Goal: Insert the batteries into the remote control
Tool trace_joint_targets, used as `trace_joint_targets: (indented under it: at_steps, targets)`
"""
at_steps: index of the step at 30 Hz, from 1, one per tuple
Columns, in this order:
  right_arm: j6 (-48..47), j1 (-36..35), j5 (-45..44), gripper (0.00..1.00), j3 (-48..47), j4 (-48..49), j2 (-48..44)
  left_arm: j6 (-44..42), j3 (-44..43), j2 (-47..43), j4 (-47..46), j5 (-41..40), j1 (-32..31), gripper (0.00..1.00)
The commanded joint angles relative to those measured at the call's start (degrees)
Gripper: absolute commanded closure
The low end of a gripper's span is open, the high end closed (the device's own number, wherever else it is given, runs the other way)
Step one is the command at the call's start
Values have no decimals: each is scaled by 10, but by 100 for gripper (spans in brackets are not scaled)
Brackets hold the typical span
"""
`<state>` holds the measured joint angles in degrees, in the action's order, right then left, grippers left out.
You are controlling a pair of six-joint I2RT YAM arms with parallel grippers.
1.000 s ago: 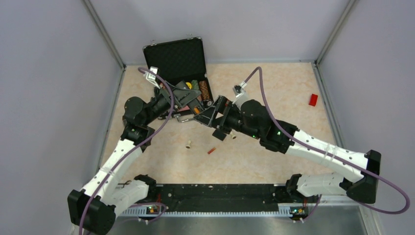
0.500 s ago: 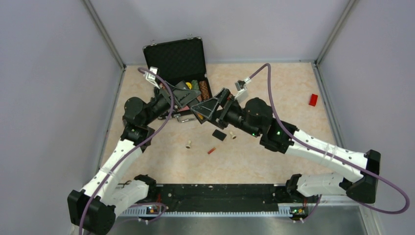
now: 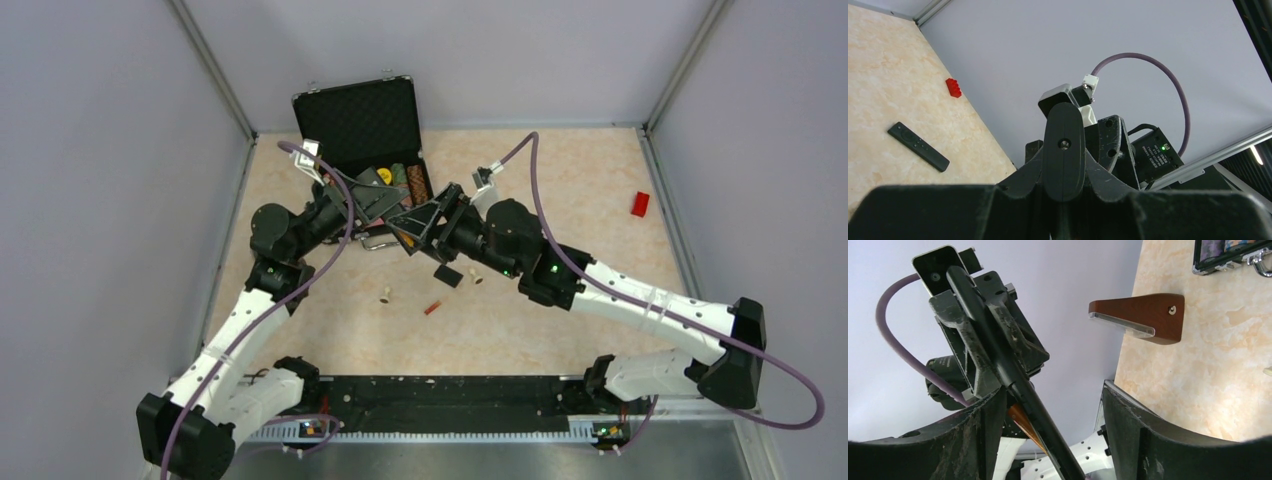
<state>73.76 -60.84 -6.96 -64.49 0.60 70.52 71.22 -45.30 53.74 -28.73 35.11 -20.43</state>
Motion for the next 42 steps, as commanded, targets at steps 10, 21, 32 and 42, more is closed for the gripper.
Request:
trace_joint_targets:
  at_steps: [10,21,32,42]
  targets:
    - [28,9,19,46,16,19,-6,-11,-1,-15,-27,-10,-3,100]
    - [38,15,20,53,38,12,-18,34,-21,-13,-24,-25,-3,100]
    - [39,18,17,55,50,1,-16,54,-35,-22,-17,-34,-3,100]
    - [35,17,15,57,59,0,-17,91,-49,-29,-18,-61,-2,100]
